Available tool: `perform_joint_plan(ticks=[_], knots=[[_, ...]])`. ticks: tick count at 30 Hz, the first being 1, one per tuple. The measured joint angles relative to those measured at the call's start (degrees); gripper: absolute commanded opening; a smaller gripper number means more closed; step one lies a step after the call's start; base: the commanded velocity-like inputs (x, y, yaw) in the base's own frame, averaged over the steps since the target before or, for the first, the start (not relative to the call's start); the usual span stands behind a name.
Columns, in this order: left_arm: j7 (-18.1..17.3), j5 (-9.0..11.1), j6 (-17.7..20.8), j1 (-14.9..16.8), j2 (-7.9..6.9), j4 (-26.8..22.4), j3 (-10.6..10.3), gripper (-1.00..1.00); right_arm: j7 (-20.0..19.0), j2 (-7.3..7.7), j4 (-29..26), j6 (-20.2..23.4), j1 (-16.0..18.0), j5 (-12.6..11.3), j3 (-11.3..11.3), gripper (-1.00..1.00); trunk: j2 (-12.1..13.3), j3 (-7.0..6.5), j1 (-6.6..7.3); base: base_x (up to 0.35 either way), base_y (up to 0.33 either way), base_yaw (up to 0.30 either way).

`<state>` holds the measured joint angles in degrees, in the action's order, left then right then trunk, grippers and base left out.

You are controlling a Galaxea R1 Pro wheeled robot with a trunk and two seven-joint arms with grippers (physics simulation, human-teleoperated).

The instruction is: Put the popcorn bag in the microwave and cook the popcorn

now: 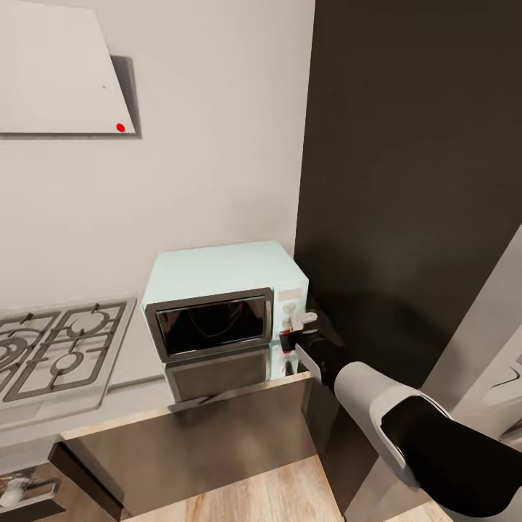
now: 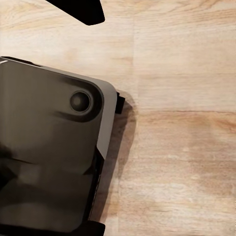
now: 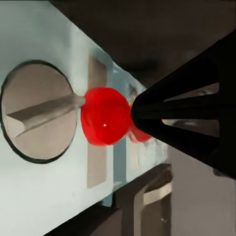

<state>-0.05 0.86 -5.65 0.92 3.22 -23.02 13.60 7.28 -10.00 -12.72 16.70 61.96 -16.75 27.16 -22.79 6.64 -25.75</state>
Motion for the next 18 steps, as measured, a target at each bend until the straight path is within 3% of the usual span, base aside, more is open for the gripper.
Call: perform_joint_plan(ticks=[6, 18], knots=[[0.0, 0.0, 0.0, 0.1, 0.0, 0.0, 0.0, 1.0, 0.0, 0.0, 0.1, -1.2, -2.4, 0.1, 0.2, -1.0, 0.0, 0.0, 0.0, 0.0, 0.0, 0.0], [0.0, 0.0, 0.0, 0.0, -0.01, 0.1, 0.0, 1.0, 0.0, 0.0, 0.1, -1.3, -2.5, 0.2, 0.4, -1.0, 0.0, -0.01, 0.0, 0.072, 0.0, 0.0]])
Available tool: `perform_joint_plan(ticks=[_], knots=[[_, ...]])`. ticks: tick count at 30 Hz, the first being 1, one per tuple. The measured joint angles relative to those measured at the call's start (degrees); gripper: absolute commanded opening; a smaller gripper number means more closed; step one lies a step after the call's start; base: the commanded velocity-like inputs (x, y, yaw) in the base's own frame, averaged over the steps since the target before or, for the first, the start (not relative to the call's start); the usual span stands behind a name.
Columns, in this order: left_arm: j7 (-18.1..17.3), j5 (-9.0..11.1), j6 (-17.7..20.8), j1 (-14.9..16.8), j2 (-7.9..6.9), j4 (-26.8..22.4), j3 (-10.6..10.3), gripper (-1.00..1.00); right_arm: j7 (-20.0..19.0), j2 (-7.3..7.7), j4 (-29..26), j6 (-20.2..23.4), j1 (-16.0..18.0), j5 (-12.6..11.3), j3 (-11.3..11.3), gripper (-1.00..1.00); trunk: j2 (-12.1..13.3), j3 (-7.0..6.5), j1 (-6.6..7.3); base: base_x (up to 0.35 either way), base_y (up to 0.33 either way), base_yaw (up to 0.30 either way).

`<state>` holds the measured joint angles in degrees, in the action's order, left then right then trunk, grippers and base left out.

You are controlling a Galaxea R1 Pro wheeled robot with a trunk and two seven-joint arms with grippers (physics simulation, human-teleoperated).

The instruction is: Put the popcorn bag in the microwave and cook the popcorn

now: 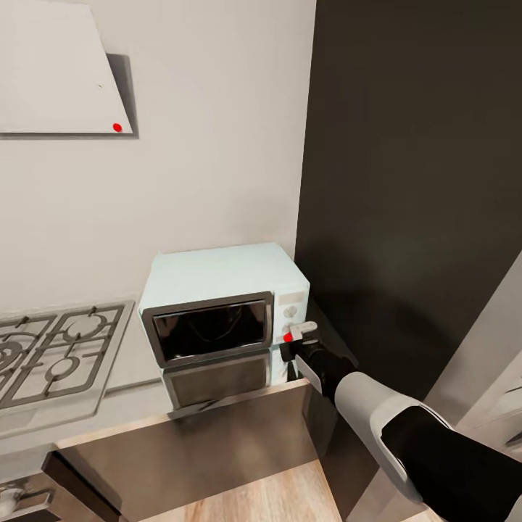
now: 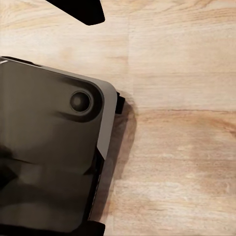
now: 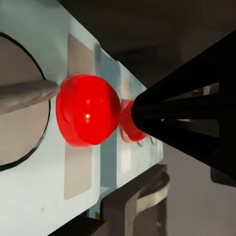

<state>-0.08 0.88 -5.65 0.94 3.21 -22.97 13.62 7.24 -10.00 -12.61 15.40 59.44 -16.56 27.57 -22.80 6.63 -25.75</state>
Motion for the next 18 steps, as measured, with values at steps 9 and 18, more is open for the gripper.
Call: perform_joint_plan(ticks=[9, 18], knots=[[0.0, -0.1, 0.0, 0.0, -0.01, 0.0, 0.0, 1.0, 0.0, 0.0, 0.0, 0.0, 0.0, 0.0, 0.1, -1.0, 0.0, 0.0, 0.02, 0.063, 0.0, 0.0], [0.0, -0.1, 0.0, 0.0, 0.01, 0.0, -0.1, 1.0, 0.0, 0.0, 0.0, 0.0, 0.0, 0.0, 0.1, -1.0, 0.0, 0.0, 0.0, 0.04, 0.0, 0.0]])
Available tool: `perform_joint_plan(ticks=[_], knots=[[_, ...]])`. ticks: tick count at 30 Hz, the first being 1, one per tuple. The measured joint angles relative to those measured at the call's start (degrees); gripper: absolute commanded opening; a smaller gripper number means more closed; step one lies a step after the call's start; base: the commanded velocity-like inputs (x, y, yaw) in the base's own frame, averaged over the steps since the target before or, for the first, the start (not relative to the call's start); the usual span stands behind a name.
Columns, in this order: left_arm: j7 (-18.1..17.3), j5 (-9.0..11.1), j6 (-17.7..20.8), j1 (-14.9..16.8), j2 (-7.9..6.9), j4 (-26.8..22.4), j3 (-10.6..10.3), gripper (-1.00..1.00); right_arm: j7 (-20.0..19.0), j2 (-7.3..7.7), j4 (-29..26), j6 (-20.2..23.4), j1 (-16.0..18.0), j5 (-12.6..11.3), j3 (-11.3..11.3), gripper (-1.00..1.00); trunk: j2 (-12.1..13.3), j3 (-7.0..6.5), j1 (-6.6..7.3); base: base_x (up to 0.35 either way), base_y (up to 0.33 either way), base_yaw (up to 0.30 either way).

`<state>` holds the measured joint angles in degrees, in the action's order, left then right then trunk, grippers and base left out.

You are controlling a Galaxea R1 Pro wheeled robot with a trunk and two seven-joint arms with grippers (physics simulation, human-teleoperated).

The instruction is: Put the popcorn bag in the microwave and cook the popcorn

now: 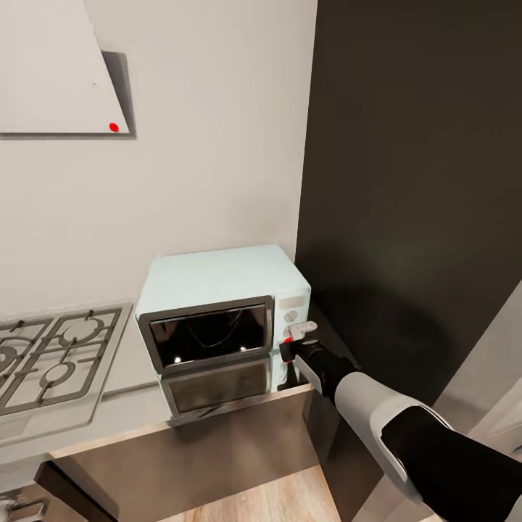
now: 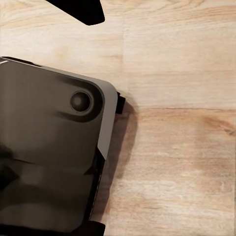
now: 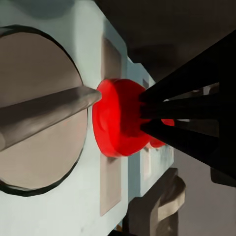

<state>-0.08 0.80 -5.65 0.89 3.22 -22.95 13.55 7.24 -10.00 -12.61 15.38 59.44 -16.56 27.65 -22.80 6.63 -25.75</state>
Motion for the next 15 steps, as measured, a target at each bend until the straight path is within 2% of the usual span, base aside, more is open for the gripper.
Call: perform_joint_plan(ticks=[4, 9, 15], knots=[[0.0, 0.0, 0.0, 0.0, 0.06, 0.0, 0.0, 1.0, 0.0, 0.0, 0.0, 0.0, 0.0, 0.0, 0.0, -1.0, 0.0, 0.0, 0.0, 0.0, 0.0, 0.0], [0.0, 0.0, 0.0, 0.0, -0.01, 0.0, 0.0, 1.0, 0.0, 0.0, 0.2, 0.6, 0.0, -0.6, 0.0, -1.0, -0.1, 0.02, 0.05, 0.129, 0.0, 0.0], [0.0, 0.0, 0.0, 0.0, 0.02, 0.0, 0.0, 1.0, 0.1, 0.0, 0.2, 1.2, 0.0, -0.7, 0.1, -1.0, -0.1, 0.02, 0.03, 0.01, 0.0, 0.0]])
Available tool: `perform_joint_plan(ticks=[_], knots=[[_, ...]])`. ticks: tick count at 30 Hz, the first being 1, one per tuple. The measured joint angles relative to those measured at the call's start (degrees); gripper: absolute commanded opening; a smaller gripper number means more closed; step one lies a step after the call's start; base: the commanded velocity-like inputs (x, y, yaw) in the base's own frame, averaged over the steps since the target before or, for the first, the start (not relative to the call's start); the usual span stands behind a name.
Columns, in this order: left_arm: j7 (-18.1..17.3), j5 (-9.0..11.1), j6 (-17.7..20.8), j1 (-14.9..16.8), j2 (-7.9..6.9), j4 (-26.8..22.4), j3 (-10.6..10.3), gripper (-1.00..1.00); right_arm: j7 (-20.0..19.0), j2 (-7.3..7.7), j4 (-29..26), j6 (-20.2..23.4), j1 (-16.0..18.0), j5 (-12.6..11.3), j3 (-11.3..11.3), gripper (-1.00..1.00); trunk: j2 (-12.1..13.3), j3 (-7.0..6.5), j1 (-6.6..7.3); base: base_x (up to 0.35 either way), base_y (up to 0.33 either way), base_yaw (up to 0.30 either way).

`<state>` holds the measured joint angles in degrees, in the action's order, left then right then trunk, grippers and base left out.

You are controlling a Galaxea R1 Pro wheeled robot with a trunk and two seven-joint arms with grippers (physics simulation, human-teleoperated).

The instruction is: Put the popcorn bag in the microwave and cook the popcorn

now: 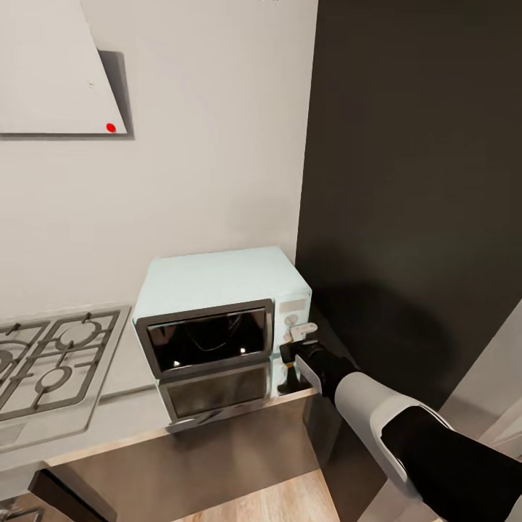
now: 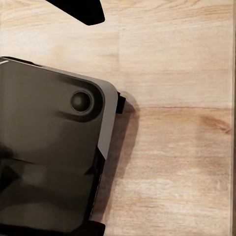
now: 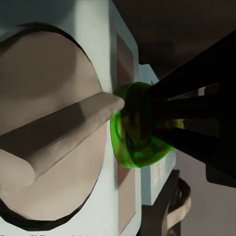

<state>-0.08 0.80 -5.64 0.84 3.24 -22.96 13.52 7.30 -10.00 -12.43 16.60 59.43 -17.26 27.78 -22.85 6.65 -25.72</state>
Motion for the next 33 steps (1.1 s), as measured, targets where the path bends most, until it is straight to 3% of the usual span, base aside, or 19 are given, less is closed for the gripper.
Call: perform_joint_plan(ticks=[7, 33], knots=[[0.0, 0.0, 0.0, 0.0, 0.05, 0.0, 0.0, 1.0, -0.1, 0.0, 0.2, -0.8, 0.0, -0.2, 0.0, -1.0, 0.0, 0.0, -0.03, -0.036, 0.0, 0.0], [0.0, 0.0, 0.0, 0.1, -0.01, 1.6, 0.0, 1.0, -0.1, 0.0, -0.2, -1.3, 0.0, 0.7, -0.1, -1.0, 0.0, -0.02, -0.03, -0.317, 0.0, 0.0]])
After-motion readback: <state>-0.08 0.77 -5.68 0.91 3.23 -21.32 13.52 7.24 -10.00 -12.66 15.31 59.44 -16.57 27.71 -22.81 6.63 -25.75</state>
